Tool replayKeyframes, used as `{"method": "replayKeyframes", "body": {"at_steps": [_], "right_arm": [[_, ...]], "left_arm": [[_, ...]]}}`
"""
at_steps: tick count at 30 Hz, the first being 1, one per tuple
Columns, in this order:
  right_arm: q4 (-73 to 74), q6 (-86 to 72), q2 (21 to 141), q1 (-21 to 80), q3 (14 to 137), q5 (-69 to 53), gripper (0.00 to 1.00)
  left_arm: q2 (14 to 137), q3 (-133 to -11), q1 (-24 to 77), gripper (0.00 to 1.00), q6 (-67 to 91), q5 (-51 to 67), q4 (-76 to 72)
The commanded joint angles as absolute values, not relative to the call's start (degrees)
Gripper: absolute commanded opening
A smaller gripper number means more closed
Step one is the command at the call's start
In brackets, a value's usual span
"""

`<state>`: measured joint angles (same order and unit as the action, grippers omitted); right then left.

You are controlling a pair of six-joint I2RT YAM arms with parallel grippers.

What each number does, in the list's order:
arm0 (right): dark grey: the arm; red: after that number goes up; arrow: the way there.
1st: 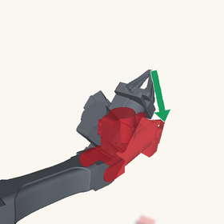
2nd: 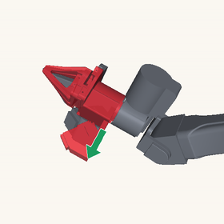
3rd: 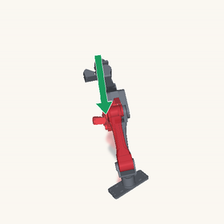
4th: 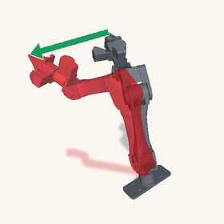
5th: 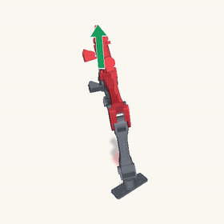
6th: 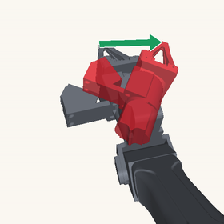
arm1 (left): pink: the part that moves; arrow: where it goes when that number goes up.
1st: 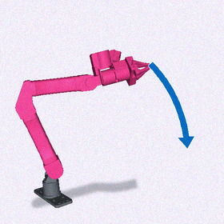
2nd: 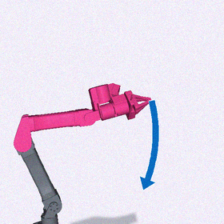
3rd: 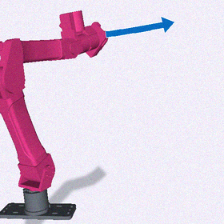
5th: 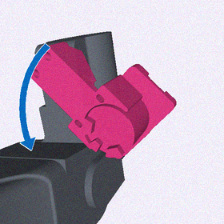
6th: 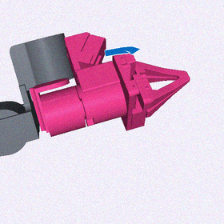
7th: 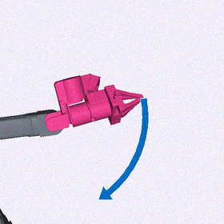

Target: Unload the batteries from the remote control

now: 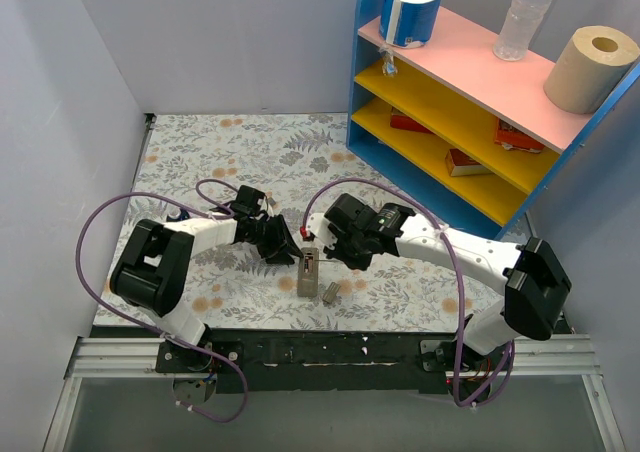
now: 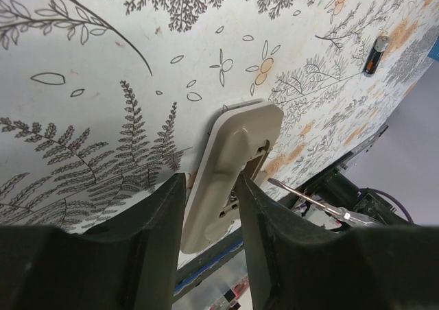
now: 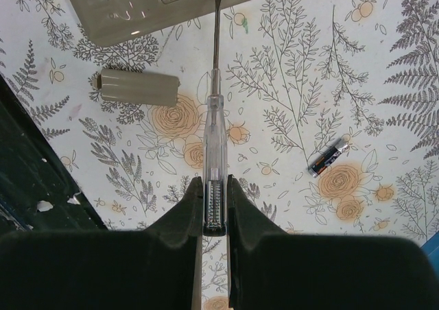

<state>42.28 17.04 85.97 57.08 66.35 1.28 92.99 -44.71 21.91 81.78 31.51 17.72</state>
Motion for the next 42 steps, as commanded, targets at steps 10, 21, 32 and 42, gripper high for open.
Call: {"method": "replayKeyframes", "body": {"at_steps": [10, 21, 32, 42], "right_arm": [[40.9, 19.0, 88.4, 58.8, 68.1, 1.2, 0.01], [40.8, 20.1, 89.5, 59.3, 68.0, 2.2, 0.01], [39.7, 20.6, 90.8, 59.5, 68.7, 3.3, 0.01], [32.2, 20.0, 87.1, 59.4, 58.8, 2.5, 0.01]], "left_arm": [[94.8, -43.4, 21.9, 0.32, 81.5, 33.5, 14.9], [96.4, -43.2, 21.8, 0.27, 81.8, 34.6, 13.9], [96.0, -41.7, 21.8, 0.26, 82.2, 35.6, 13.4], [97.6, -41.0, 21.8, 0.26, 81.9, 34.7, 13.8]]}}
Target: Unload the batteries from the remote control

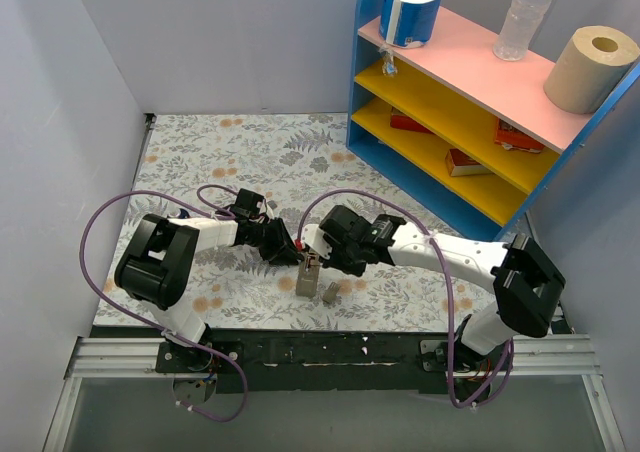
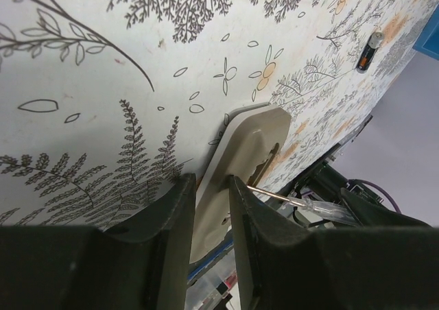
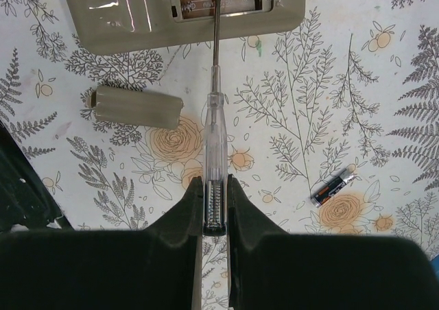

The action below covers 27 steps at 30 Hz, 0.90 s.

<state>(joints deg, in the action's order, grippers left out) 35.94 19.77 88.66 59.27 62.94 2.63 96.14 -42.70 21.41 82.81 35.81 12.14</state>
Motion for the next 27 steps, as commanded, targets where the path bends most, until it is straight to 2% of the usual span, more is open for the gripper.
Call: {"method": "replayKeyframes", "body": {"at_steps": [1, 27], "right_arm": [[31.4, 19.8, 86.9, 59.4, 58.1, 2.5, 0.01], [24.1, 17.7, 81.6, 56.5, 46.9, 0.5, 0.01]], "left_arm": [[97.8, -41.1, 21.8, 0.26, 81.8, 34.4, 14.0], [98.8, -41.0, 21.8, 0.27, 81.8, 32.1, 15.0]]}}
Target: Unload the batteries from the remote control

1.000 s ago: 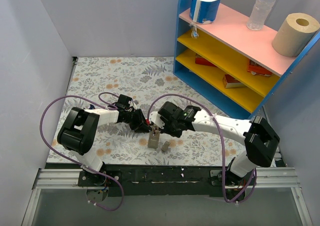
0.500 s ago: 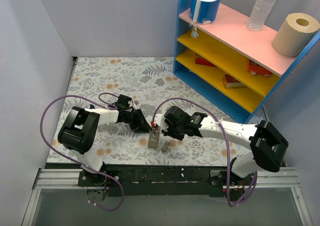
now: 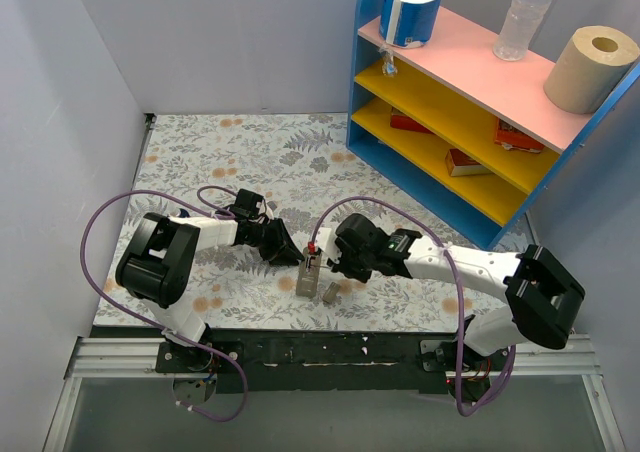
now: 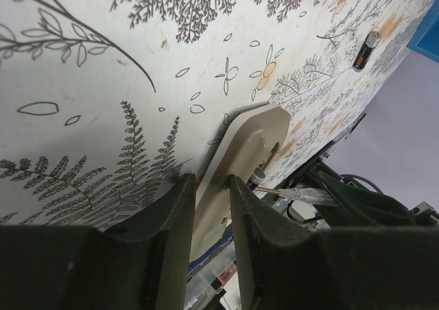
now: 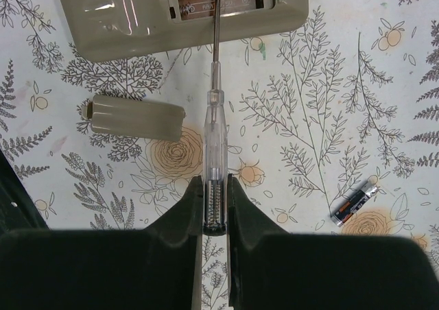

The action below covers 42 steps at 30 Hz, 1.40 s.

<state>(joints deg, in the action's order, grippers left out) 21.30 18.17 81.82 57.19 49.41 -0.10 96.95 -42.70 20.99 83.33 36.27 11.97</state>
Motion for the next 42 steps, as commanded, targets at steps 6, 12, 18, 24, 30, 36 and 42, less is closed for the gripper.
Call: {"method": "replayKeyframes", "body": {"at_steps": [6, 12, 18, 24, 30, 36, 42], "right_arm": [[23.7, 17.1, 80.9, 56.2, 46.1, 1.2, 0.01], [21.8, 17.5, 80.3, 56.2, 44.5, 0.5, 0.01], [21.5, 16.9, 80.3, 55.9, 43.7, 0.5, 0.01], [20.7, 16.9, 80.0, 55.3, 43.0, 0.4, 0.01], [19.5, 17.3, 80.0, 54.6, 42.1, -1.6, 0.01], [19.4, 18.4, 78.6, 54.6, 43.9, -4.7, 0.01], [19.2, 18.7, 78.0, 54.6, 45.2, -6.1, 0.01]], "left_arm": [[99.1, -40.8, 21.8, 0.27, 81.7, 31.7, 15.0], [99.1, -40.8, 21.8, 0.27, 81.8, 31.5, 15.2], [99.3, -41.0, 21.9, 0.27, 81.8, 31.3, 15.3], [99.4, -41.1, 21.8, 0.27, 81.9, 31.4, 15.4], [99.1, -41.3, 21.8, 0.28, 81.9, 31.4, 15.6], [98.3, -42.6, 21.8, 0.31, 82.4, 32.2, 16.0], [97.6, -43.6, 21.9, 0.31, 82.2, 32.2, 17.0]]}}
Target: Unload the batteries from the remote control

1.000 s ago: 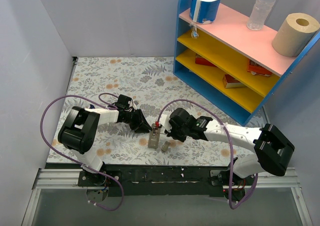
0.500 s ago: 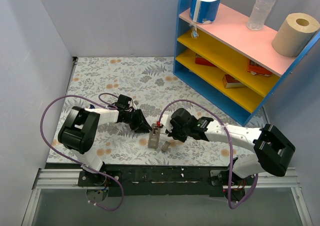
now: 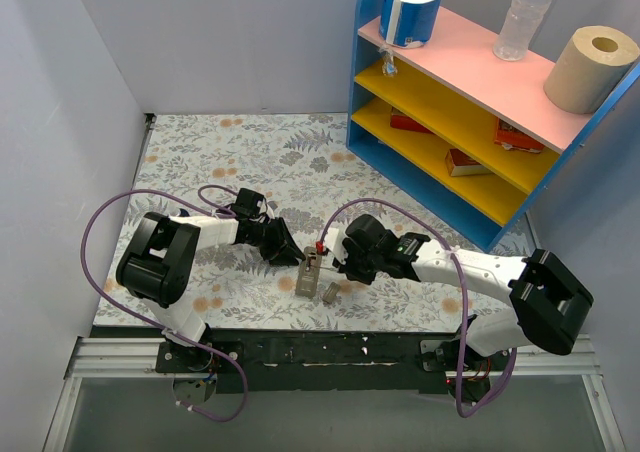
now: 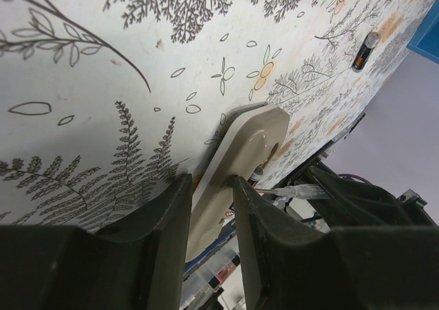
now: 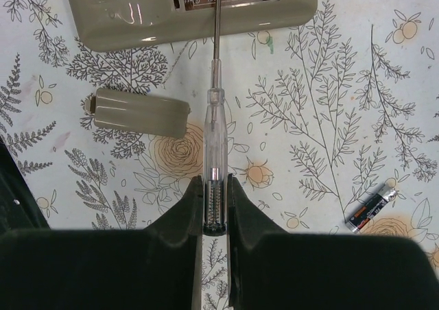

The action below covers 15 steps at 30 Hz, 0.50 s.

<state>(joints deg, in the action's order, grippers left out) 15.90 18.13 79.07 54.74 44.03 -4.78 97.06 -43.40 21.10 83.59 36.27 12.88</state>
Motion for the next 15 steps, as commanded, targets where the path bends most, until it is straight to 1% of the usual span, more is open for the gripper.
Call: {"method": "replayKeyframes", "body": {"at_steps": [1, 12, 13, 15], "right_arm": [[19.1, 18.9, 78.0, 54.6, 45.3, -6.2, 0.01], [16.4, 18.4, 80.6, 54.4, 42.7, -4.6, 0.01], [16.3, 18.4, 80.6, 54.4, 42.6, -4.6, 0.01], [16.1, 18.3, 80.6, 54.4, 42.6, -4.6, 0.01]], "left_arm": [[97.5, -43.6, 21.7, 0.31, 82.2, 32.0, 17.1], [96.4, -44.5, 21.8, 0.32, 81.8, 30.7, 18.6], [96.1, -44.7, 21.8, 0.33, 81.5, 30.2, 18.9], [94.9, -45.9, 21.7, 0.39, 81.1, 28.3, 20.0]]}}
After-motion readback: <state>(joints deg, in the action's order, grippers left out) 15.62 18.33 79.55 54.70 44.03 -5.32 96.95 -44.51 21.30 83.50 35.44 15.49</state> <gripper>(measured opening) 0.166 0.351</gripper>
